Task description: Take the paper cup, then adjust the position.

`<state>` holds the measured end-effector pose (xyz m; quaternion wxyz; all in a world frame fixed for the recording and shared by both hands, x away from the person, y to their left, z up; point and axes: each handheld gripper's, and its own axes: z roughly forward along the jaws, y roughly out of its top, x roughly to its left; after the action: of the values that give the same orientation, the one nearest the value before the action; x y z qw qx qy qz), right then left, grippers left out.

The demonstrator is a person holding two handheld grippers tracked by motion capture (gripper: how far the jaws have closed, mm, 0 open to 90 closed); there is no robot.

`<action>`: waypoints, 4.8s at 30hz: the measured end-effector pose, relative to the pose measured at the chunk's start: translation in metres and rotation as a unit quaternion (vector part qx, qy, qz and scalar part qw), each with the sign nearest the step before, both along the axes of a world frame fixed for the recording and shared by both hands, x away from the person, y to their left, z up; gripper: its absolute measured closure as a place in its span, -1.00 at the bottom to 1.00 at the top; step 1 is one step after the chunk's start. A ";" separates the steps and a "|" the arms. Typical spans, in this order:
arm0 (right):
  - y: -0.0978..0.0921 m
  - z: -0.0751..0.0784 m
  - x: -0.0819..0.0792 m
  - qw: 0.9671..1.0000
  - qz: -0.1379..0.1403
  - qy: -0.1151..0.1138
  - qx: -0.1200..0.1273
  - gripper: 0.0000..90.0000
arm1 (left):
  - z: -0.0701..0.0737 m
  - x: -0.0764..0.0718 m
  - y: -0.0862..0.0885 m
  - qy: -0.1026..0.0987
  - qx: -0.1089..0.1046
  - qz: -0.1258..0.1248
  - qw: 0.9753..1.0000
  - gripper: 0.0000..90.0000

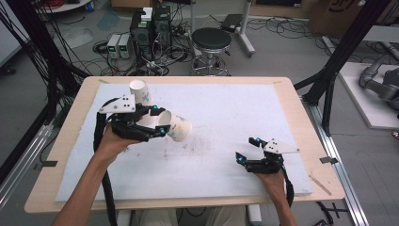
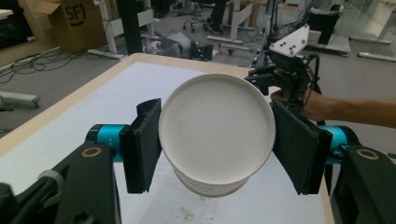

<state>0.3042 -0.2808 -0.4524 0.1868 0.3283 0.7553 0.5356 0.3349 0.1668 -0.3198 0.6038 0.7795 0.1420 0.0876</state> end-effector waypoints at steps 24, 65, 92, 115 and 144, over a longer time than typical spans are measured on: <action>-0.001 0.000 0.001 1.000 0.002 0.007 0.008 -0.65 | -0.043 -0.011 0.000 0.007 -0.034 -0.004 0.999 -0.19; 0.034 0.090 0.030 0.968 0.247 -0.010 0.034 -0.63 | -0.041 -0.011 -0.018 -0.001 -0.048 -0.060 0.997 -0.19; 0.098 0.106 0.038 0.934 0.358 0.010 0.017 -0.63 | -0.024 -0.015 -0.059 -0.012 -0.062 -0.105 0.993 -0.19; 0.110 0.103 0.035 0.926 0.376 0.009 -0.002 -0.35 | -0.013 -0.016 -0.054 -0.020 -0.074 -0.112 0.991 -0.19; 0.128 0.123 0.031 0.922 0.337 0.075 -0.178 -0.32 | 0.000 -0.011 -0.026 0.023 0.160 -0.097 0.982 -0.76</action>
<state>0.3351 -0.1530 -0.3297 -0.0068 0.0550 0.9158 0.3978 0.3244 0.1406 -0.3202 0.4736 0.8779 0.0634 0.0321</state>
